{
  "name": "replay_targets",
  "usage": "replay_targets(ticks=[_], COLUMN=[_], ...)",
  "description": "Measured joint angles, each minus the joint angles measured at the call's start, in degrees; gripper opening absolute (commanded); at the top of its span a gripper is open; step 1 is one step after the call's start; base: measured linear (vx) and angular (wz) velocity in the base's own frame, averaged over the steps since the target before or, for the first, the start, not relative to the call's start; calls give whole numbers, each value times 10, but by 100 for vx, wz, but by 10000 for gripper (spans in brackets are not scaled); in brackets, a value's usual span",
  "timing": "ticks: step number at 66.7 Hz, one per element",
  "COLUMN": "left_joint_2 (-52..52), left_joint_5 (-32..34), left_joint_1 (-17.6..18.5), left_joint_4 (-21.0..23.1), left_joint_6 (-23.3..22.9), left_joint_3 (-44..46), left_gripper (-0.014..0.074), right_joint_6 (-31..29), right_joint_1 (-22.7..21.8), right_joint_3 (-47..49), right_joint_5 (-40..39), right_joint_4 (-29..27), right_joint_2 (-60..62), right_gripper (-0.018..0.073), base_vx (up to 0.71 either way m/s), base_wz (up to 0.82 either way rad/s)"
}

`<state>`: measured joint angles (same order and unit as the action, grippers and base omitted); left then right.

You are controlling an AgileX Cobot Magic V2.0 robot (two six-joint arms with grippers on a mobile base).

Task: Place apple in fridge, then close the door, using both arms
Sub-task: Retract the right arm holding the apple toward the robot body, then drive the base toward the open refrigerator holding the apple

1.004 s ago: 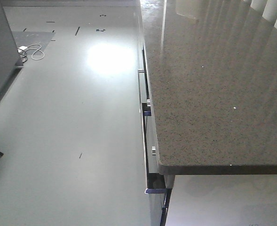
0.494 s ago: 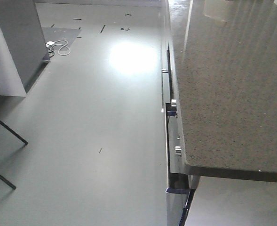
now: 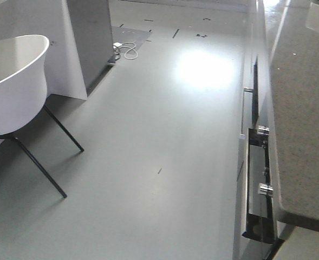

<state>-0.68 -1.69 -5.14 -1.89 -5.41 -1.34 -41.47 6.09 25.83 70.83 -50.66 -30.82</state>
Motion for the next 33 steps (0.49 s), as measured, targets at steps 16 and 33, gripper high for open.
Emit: replay_targets(ticks=[16, 33], left_joint_2=[0, 0], left_joint_5=[0, 0], left_joint_1=[0, 0], left_joint_4=[0, 0], left_joint_6=[0, 0], left_joint_3=[0, 0], left_gripper=[-6, -6], right_joint_6=[0, 0], right_joint_1=[0, 0], right_joint_3=[0, 0], right_joint_5=[0, 0], right_joint_4=[0, 0], right_joint_2=[0, 0], right_gripper=[130, 130], base_vx=[2, 1], base_wz=[47, 54])
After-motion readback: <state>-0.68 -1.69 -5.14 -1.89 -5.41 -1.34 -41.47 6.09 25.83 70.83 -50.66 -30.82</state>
